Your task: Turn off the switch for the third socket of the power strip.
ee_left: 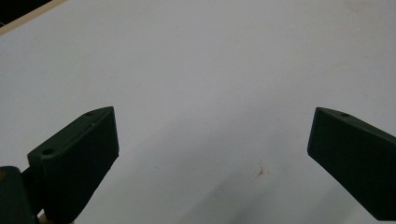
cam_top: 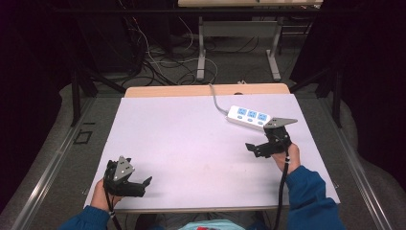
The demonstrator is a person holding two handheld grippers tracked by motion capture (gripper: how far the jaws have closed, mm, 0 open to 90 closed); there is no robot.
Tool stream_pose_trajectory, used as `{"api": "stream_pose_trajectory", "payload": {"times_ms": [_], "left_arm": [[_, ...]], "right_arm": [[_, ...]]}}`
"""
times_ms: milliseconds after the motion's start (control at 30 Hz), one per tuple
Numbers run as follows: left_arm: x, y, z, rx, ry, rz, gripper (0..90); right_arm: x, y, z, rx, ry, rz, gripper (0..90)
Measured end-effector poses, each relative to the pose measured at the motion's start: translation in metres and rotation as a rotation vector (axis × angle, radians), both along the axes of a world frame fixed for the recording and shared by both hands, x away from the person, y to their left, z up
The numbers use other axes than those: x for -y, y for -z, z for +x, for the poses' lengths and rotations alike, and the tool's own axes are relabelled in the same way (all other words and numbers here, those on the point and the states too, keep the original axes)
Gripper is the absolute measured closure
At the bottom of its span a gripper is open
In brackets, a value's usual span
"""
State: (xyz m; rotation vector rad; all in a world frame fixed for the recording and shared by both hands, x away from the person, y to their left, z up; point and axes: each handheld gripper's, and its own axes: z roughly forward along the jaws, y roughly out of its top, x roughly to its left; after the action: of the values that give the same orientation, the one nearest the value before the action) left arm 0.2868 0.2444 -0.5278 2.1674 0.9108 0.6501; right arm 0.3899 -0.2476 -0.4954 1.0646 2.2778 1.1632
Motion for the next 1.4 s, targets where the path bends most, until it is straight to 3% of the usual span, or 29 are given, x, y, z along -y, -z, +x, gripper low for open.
{"api": "stream_pose_trajectory", "payload": {"times_ms": [433,1400], "left_arm": [[0.000,0.000,0.000,-0.004,0.004,0.003,2.0],[0.000,0.000,0.000,-0.004,0.001,0.004,2.0]], "right_arm": [[-0.004,0.003,-0.030,0.019,-0.028,-0.013,0.0],[0.000,0.011,-0.068,0.022,-0.074,-0.063,0.0]]}}
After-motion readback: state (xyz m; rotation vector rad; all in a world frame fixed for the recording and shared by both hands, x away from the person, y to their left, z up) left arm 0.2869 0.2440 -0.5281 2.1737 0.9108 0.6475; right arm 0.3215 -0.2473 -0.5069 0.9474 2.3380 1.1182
